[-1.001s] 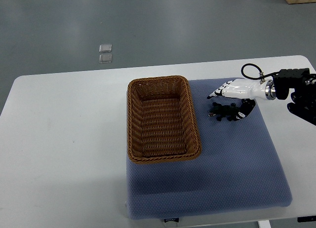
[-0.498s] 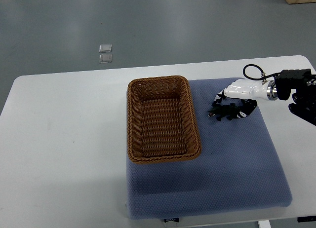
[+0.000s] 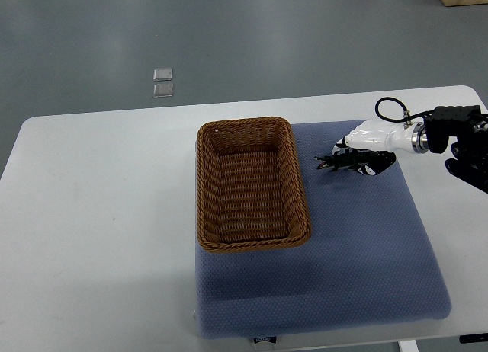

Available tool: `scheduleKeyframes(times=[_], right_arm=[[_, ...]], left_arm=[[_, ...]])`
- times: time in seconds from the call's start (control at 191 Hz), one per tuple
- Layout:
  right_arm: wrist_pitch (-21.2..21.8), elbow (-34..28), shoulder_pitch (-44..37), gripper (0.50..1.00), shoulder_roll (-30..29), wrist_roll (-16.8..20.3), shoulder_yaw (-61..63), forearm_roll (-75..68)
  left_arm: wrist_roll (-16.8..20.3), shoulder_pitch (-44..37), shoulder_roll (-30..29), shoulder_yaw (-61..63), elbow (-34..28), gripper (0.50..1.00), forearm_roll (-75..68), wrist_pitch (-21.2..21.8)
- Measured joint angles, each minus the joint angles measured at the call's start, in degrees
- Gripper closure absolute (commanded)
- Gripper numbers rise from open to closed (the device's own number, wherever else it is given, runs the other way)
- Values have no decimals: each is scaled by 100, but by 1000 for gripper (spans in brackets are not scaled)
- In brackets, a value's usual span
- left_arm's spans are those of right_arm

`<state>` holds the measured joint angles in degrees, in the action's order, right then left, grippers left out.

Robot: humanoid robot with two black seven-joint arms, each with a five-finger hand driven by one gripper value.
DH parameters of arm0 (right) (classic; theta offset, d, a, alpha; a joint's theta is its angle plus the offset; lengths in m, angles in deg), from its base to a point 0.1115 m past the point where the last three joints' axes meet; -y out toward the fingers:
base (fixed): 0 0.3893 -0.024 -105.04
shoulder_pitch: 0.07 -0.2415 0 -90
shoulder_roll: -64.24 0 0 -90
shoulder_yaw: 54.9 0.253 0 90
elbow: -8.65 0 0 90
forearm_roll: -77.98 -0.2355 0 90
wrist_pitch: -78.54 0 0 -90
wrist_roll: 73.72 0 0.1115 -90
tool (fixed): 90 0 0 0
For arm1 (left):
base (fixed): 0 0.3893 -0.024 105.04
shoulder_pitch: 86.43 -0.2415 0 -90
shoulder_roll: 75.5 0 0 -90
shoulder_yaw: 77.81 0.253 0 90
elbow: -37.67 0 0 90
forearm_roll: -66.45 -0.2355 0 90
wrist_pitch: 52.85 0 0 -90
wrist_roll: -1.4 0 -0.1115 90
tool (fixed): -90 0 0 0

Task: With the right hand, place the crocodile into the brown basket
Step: 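Close the right hand's fingers around the crocodile's body, then lift the crocodile off the pad with the right hand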

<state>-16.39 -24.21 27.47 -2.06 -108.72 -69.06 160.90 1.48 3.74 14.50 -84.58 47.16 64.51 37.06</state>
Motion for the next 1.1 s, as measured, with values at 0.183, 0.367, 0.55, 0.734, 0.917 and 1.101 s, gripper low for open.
scheduleKeyframes(times=[0.183,0.367,0.55,0.734,0.917,1.101], right_arm=[[0,0,-1,1000,0,0,25,-27],[0,-1,-1,1000,8,0,27,-116],[16,-1,-17,1000,28,0,28,-265],[46,-1,-51,1000,37,0,28,-373],[61,-1,-70,1000,42,0,28,-459],[78,-1,-206,1000,42,0,36,-469]], left_arm=[[-3,0,0,0,0,500,0,0],[-3,0,0,0,0,500,0,0],[-2,0,0,0,0,500,0,0],[0,0,0,0,0,500,0,0],[0,0,0,0,0,500,0,0],[0,0,0,0,0,500,0,0]])
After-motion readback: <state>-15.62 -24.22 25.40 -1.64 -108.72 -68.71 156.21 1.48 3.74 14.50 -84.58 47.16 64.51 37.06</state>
